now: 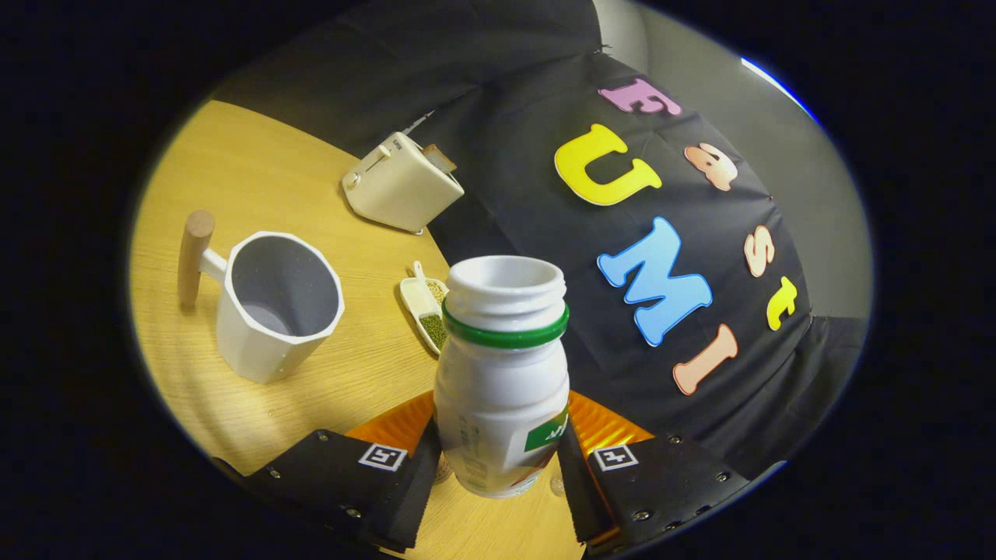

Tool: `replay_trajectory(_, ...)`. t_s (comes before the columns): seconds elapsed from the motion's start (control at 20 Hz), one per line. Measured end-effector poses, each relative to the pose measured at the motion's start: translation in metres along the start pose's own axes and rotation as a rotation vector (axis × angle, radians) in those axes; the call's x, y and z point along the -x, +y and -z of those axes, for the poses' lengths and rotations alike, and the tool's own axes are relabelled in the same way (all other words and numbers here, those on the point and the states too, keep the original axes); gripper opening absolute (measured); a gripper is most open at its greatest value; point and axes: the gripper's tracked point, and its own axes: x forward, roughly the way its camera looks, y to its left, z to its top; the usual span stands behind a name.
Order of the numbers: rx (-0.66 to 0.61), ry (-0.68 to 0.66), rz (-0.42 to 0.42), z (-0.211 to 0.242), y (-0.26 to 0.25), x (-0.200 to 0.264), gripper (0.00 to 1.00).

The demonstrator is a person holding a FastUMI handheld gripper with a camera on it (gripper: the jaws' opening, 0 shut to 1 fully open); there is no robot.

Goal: Take the bottle from table, then pour the juice into the cup, finally place the bottle on the coaster

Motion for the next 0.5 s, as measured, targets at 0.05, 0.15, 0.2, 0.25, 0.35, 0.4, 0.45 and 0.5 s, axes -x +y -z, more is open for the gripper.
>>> replay_trajectory(0.05,-0.031,-0.004,0.004,0.002,-0.001,-0.001,0.72)
replay_trajectory(0.15,-0.106,-0.019,0.008,0.004,-0.004,-0.003,0.72)
replay_trajectory(0.2,-0.158,-0.029,0.003,0.004,-0.004,-0.004,0.72)
replay_trajectory(0.25,-0.207,-0.035,-0.006,0.006,-0.002,-0.007,0.72)
replay_trajectory(0.35,-0.306,-0.027,-0.025,0.011,-0.003,-0.013,0.72)
replay_trajectory(0.4,-0.35,-0.02,-0.037,0.015,-0.002,-0.016,0.72)
replay_trajectory(0.45,-0.387,-0.014,-0.045,0.018,-0.004,-0.017,0.72)
replay_trajectory(0.5,-0.421,-0.011,-0.052,0.02,-0.004,-0.019,0.72)
